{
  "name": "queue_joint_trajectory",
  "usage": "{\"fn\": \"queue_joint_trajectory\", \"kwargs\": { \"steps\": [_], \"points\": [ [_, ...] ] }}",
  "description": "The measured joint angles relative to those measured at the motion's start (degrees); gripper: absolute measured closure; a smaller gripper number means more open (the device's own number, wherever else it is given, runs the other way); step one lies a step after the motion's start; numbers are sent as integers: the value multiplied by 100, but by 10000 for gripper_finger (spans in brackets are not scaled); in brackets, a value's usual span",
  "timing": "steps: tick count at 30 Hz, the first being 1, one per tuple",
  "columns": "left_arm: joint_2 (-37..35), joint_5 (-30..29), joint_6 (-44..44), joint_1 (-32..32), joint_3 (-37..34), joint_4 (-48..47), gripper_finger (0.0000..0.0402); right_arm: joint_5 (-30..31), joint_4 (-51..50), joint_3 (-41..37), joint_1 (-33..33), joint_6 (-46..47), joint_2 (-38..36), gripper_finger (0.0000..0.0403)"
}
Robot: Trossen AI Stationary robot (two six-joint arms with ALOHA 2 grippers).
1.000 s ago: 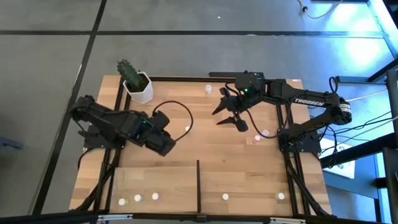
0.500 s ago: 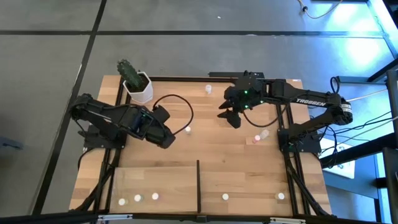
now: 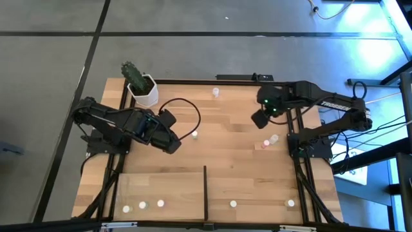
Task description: Pick and place medicine bottles onto shelf by color
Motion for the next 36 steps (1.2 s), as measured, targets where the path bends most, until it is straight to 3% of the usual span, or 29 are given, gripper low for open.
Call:
{"fn": "queue_joint_trajectory", "kwargs": {
  "steps": [5,8,17,24,36],
  "points": [
    [1,-1,-31,0,0,17,210,132,-1057,-3,0,610,-159,189],
    [2,0,-34,0,0,106,210,404,-1060,-215,0,858,-327,189],
    [2,8,-66,81,0,140,210,-251,-1104,-1211,9,2295,-669,189],
    [4,11,73,216,0,141,210,-434,-754,-1926,9,3391,-673,189],
    [4,24,139,221,0,139,210,-917,370,-3130,-184,3484,-671,189]
  ]
}}
